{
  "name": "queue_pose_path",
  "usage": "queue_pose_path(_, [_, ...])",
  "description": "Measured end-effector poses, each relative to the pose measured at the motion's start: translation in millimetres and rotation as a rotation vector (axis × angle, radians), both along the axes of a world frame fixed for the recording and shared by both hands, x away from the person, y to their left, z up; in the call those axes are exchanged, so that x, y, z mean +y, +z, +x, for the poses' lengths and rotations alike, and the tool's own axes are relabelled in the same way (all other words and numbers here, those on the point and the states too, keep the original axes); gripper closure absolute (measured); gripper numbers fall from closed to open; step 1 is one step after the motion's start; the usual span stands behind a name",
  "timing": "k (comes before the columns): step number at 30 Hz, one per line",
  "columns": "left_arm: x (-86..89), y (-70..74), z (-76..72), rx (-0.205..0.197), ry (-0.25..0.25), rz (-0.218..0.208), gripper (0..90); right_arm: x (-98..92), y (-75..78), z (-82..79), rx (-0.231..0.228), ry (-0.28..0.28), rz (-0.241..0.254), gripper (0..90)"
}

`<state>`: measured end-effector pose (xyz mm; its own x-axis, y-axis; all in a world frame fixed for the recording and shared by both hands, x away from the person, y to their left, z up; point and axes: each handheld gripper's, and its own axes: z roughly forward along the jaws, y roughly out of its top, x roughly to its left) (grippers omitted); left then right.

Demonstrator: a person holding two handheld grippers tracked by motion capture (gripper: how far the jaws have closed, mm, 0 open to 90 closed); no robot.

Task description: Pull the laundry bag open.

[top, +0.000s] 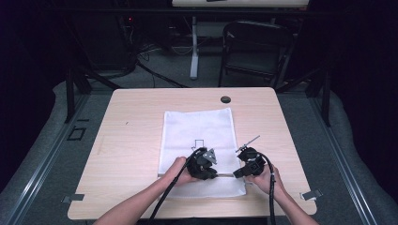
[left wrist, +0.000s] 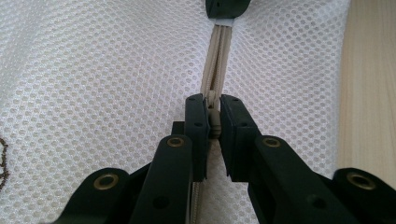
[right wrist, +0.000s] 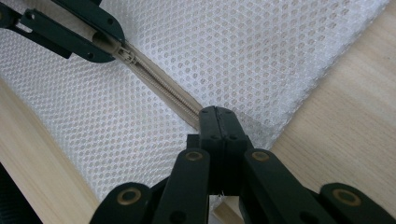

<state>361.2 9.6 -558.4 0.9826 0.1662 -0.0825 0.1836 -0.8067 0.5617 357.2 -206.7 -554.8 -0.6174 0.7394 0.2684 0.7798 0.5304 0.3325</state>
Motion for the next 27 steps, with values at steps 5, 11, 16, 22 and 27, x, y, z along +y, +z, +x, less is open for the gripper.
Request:
queue_pose_path(5, [8.9,-0.8,1.4,0.015,0.012,-0.008,82.1,-0.1,0.3,0.0,0.007,-0.002,-0.001,90.0])
queue_pose_path(11, [15.0,0.0,1.6,0.015,0.013,-0.007,82.2,0.6,-1.3,-1.4,-0.002,-0.030,0.016,90.0])
queue_pose_path(16, [23.0,0.7,2.4,0.028,0.020,-0.017,82.1,-0.7,-0.3,0.0,0.006,-0.008,0.005,90.0])
queue_pose_path(22, [25.2,0.0,2.4,0.021,0.011,-0.014,82.1,-0.9,-0.5,0.0,0.009,-0.012,0.014,90.0])
queue_pose_path(27, [29.7,-0.5,2.8,0.033,0.018,-0.026,82.1,-0.9,-0.3,0.1,0.007,-0.008,0.006,90.0])
